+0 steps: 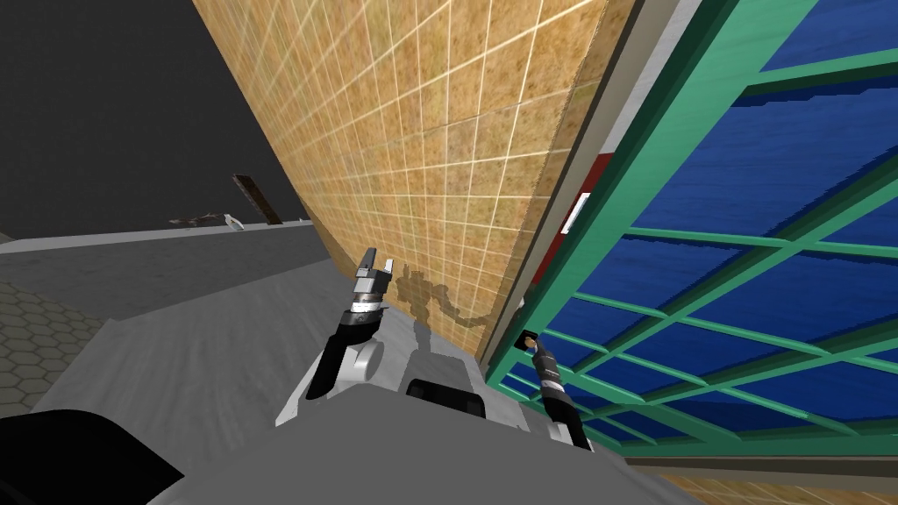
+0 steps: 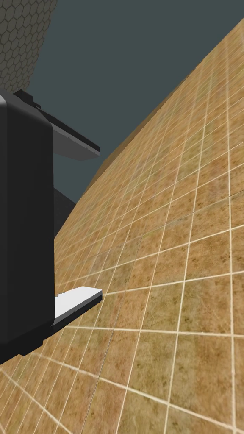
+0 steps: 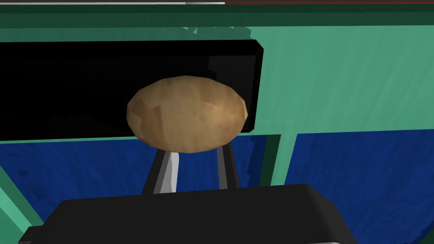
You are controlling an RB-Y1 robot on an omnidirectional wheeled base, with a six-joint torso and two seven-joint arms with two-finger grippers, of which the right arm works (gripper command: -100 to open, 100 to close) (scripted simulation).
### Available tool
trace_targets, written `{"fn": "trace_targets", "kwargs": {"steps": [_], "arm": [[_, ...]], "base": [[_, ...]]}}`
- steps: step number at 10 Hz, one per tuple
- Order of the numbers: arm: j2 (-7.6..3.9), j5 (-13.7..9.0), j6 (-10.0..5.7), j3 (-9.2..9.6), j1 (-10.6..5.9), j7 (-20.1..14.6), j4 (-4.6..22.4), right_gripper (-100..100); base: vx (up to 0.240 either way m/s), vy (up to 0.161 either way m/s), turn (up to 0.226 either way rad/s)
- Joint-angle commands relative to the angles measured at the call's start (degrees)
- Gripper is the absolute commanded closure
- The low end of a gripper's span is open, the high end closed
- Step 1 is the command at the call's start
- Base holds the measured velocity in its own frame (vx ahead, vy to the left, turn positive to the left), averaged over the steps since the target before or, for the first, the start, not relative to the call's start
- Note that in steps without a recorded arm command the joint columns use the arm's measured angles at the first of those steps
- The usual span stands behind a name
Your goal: Pull the door open
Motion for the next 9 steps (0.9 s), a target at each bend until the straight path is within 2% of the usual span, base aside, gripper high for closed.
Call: {"fn": "trace_targets", "kwargs": {"steps": [1,7,8,9], "arm": [[0.71,0.1,-0.38,0.64,-0.71,-1.7,0.5,100],[0.85,-1.7,0.01,1.11,-0.9,-10.9,0.4,100],[0.85,-1.7,0.01,1.11,-0.9,-11.2,0.4,100],[0.6,-2.2,0.29,0.59,-1.1,-12.8,1.6,-100]], "base": [[-0.031,-0.011,0.023],[-0.039,-0.013,0.047],[-0.041,-0.007,0.025],[-0.036,-0.021,0.012]]}}
